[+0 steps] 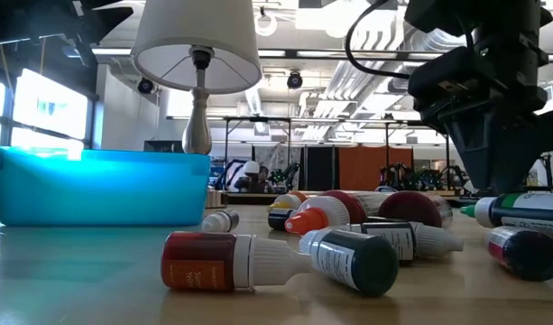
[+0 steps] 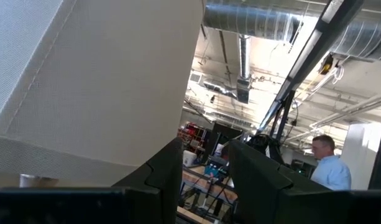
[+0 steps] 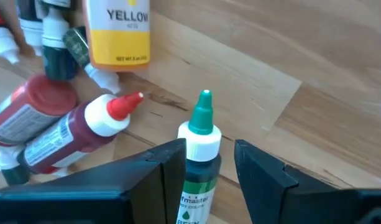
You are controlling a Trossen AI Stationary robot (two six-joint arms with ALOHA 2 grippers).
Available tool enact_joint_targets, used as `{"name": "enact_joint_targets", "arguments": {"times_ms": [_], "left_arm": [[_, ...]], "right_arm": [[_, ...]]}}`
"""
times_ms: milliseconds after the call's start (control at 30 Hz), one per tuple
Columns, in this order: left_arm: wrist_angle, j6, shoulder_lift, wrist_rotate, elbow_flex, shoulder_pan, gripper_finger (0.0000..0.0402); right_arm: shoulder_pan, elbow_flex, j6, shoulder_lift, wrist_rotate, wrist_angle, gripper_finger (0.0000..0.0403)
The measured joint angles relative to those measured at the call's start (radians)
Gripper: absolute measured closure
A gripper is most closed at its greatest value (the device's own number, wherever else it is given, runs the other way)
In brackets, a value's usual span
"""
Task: Pick & Place food coloring
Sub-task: Put the large green food coloring bottle into the blue bin
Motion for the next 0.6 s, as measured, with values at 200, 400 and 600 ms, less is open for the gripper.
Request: {"name": "enact_joint_targets", "arguments": {"times_ms": [200, 400, 600], "left_arm": [[0.0, 0.0, 0.0, 0.0, 0.0, 0.0, 0.0273], [-0.001, 0.0, 0.0, -0.001, 0.0, 0.0, 0.0273], [-0.001, 0.0, 0.0, -0.001, 0.0, 0.0, 0.0273]], "right_arm": [[-0.001, 0.0, -0.018, 0.052, -0.023, 0.047, 0.0273], [0.0, 0.001, -0.022, 0.09, -0.039, 0.076, 0.0273], [0.0, 0.002, -0.023, 0.115, -0.087, 0.05, 0.0273]]}}
